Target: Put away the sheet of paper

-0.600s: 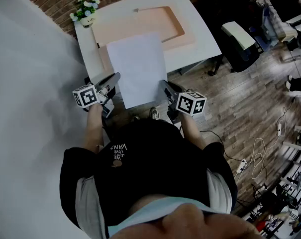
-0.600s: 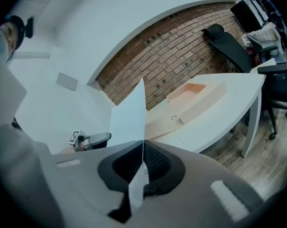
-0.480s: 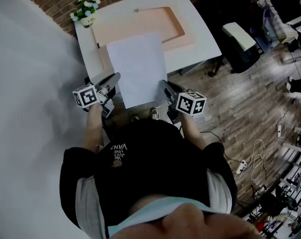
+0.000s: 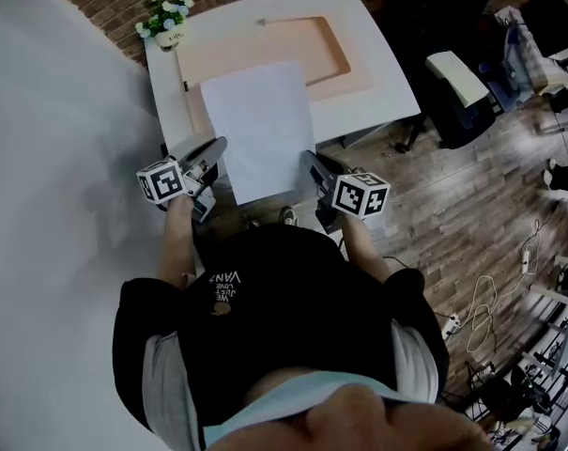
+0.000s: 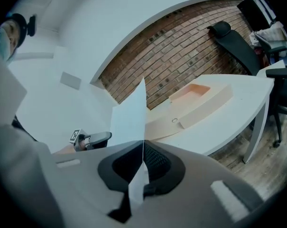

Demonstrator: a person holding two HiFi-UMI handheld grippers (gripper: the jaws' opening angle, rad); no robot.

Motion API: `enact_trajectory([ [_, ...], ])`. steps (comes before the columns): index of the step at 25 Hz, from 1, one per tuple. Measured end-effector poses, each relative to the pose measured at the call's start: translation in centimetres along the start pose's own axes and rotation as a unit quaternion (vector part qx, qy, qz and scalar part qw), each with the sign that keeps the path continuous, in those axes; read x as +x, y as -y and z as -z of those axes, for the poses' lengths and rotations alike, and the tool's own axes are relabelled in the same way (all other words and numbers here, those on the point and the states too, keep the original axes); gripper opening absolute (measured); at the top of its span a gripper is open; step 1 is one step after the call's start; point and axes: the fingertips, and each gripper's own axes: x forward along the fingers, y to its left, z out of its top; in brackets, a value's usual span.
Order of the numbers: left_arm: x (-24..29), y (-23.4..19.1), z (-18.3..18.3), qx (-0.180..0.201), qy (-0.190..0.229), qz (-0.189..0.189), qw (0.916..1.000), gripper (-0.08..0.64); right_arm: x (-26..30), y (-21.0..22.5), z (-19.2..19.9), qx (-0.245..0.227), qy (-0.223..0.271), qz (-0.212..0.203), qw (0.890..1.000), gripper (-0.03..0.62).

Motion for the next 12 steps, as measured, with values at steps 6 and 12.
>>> enact_trajectory([
  [6,0.8,0.1,0.5,-0.003,0.016,-0.013,0.9998,0.0,0.1,1.4,-0.3,-0.004,-0.018,-0.012,1.0,0.002],
  [12,1.0,-0.1,1.6,-0.012,0.034,-0.036,0.9987,0.002,-0.2,2.3,-0.8,-0.008,-0.037,-0.027,0.999,0.002],
])
